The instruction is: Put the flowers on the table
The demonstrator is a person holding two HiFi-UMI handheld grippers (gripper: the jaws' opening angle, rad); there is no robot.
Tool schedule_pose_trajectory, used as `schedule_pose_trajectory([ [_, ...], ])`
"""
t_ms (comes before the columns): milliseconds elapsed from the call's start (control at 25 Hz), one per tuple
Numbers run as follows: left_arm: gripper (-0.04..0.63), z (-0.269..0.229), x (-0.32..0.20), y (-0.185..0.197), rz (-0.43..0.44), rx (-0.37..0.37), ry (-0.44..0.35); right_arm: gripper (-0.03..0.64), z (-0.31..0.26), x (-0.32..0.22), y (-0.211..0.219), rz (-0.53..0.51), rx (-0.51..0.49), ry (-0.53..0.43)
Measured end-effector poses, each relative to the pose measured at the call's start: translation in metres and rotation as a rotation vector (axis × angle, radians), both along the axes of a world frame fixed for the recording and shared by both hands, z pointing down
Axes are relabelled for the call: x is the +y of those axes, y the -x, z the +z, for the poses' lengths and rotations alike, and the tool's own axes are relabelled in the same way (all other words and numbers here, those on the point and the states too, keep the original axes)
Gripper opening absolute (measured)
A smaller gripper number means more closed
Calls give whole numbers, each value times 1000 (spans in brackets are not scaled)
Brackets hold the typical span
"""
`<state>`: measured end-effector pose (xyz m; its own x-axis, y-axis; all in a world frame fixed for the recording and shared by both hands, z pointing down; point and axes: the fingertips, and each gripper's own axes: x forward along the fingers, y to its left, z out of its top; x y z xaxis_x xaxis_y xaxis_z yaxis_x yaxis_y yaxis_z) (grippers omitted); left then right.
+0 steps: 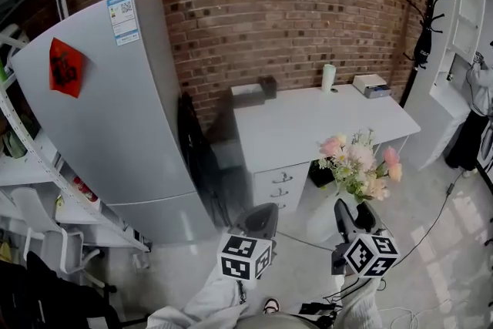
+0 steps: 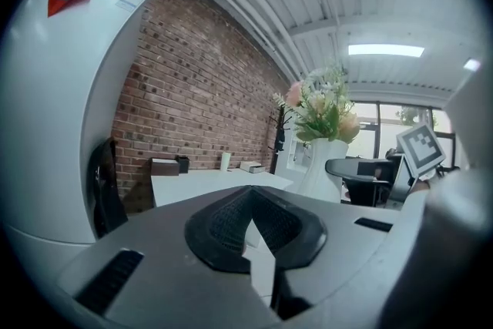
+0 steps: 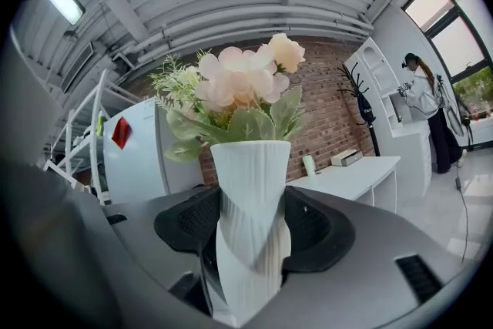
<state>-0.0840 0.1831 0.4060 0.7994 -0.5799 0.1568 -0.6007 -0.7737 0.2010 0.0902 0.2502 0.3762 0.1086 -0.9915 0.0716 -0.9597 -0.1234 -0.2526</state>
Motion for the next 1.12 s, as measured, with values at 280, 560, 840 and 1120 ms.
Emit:
schedule_pose_trajectory([
  [280, 6, 0, -39, -51, 18, 7, 4, 262, 10, -33, -52, 17, -9, 24],
  [560, 6, 18, -68, -76, 19, -19, 33, 262, 28, -44, -89, 61, -29, 65],
  [840, 6, 29, -107, -101, 25, -29, 58, 262, 50, -77, -107, 62, -56, 111],
  [1120, 6, 26, -174, -131, 38, -22, 50, 262, 42, -144, -128, 55, -48, 95],
])
